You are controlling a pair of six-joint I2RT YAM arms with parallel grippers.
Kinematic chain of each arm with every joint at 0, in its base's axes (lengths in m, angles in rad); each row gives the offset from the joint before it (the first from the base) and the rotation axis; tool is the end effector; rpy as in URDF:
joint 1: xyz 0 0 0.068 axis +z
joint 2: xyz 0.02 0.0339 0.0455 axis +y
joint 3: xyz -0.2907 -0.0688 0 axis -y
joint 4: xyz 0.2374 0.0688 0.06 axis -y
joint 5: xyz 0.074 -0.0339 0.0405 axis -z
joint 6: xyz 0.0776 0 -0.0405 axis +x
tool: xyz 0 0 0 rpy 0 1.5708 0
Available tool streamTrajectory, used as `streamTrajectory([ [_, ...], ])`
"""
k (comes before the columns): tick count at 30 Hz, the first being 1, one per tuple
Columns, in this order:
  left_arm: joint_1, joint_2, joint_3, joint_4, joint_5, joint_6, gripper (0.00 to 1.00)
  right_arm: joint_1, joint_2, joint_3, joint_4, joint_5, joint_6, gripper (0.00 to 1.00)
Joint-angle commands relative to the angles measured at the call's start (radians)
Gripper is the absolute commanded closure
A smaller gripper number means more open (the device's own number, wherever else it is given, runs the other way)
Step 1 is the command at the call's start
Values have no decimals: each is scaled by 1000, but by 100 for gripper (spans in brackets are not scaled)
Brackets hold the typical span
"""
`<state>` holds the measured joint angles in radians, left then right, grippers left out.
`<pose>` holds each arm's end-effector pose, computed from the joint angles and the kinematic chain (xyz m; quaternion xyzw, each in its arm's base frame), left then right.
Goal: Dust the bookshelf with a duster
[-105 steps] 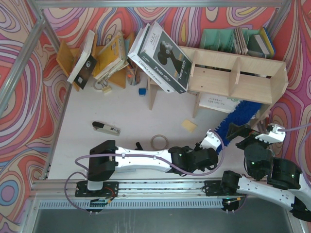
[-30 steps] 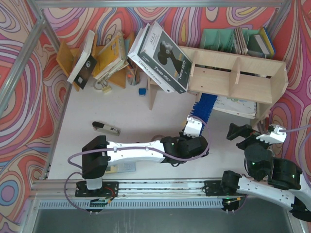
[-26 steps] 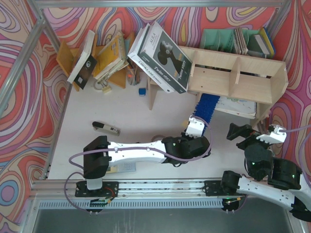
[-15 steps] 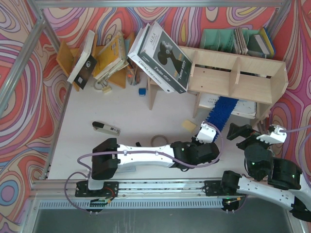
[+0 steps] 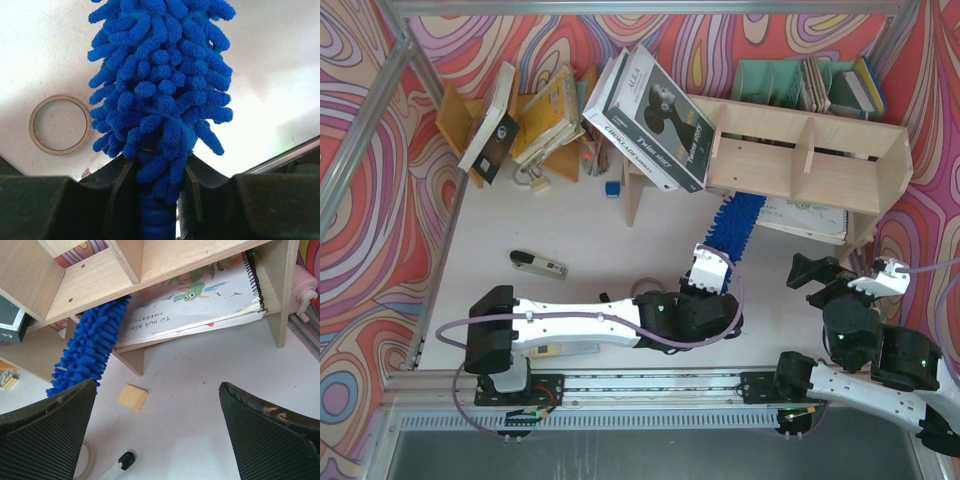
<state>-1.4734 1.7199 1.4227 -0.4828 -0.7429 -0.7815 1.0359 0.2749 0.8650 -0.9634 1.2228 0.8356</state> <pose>0.0912 -0.3940 0.2966 0.1601 0.8564 -0.1805 0.4565 0.0615 -0.0392 0.3377 0.2543 0.7054 0.0903 0.6555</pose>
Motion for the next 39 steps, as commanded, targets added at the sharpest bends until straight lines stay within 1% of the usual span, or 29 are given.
streamTrajectory([
  [1,-9,-50,-17,45,-151,-1,100,6,-6,16,-28,27,13,1],
  [3,-25,-63,-22,68,-179,15,100,6,-6,16,-29,26,13,1],
  [5,-48,-83,-54,147,-229,60,100,7,-6,16,-28,27,13,1],
  [6,-55,-91,-70,192,-238,77,100,6,-6,16,-29,27,13,1],
  [9,-59,-96,-96,252,-231,95,100,6,-6,16,-29,27,13,1],
  [12,-53,-60,-73,215,-211,80,100,6,-9,17,-29,27,14,1],
  [14,-38,-31,-62,180,-147,55,100,6,-12,16,-29,27,16,1],
  [18,0,12,-69,179,-11,5,100,6,-13,16,-29,27,16,1],
  [22,6,75,-10,107,29,-11,100,6,-13,16,-29,27,15,1],
  [24,7,82,5,84,23,-17,100,6,-11,16,-29,27,16,1],
  [28,-1,50,-15,61,-40,-35,100,6,-11,16,-29,28,16,1],
  [30,-32,37,-3,-9,-108,-55,100,6,-11,16,-28,28,16,1],
  [32,-65,19,-7,-67,-147,-86,100,6,-11,16,-29,27,16,1],
  [35,-103,-15,-54,-99,-156,-139,100,6,-8,16,-27,29,14,1],
  [38,-108,-39,-103,-123,-133,-210,100,6,-3,16,-27,27,13,1],
  [39,-108,-43,-116,-111,-124,-212,100,6,-1,16,-27,27,14,1],
])
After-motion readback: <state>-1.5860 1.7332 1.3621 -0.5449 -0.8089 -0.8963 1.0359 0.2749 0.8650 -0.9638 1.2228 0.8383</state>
